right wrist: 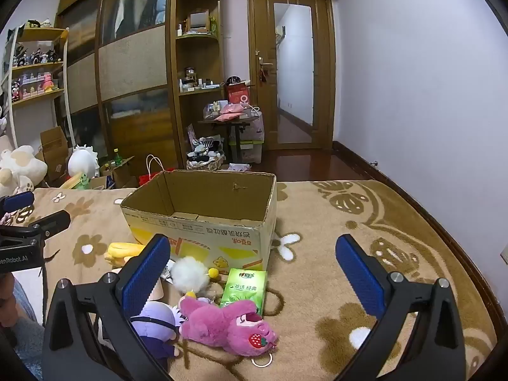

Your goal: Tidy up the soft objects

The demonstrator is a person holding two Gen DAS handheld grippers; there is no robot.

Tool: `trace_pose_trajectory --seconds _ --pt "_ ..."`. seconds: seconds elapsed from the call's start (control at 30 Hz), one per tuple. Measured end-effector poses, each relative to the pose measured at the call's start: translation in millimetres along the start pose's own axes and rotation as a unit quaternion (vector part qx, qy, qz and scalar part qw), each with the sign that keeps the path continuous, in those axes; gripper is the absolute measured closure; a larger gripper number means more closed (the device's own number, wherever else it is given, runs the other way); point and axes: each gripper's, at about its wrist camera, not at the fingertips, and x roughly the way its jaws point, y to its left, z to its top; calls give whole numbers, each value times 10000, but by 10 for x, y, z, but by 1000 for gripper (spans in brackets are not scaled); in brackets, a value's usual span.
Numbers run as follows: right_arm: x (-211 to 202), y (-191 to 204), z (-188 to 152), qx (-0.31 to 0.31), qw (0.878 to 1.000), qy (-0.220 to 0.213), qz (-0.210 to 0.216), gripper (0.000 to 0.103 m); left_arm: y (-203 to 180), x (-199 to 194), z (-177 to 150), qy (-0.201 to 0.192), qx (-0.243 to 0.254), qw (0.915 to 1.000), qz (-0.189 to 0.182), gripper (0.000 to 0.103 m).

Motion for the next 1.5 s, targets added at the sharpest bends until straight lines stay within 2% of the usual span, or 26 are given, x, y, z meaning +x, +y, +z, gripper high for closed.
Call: trace_pose_trajectory --seconds 1.5 --pt "5 45 17 -65 10000 -23 -45 0 -2 -1 0 -3 21 10000 24 1"
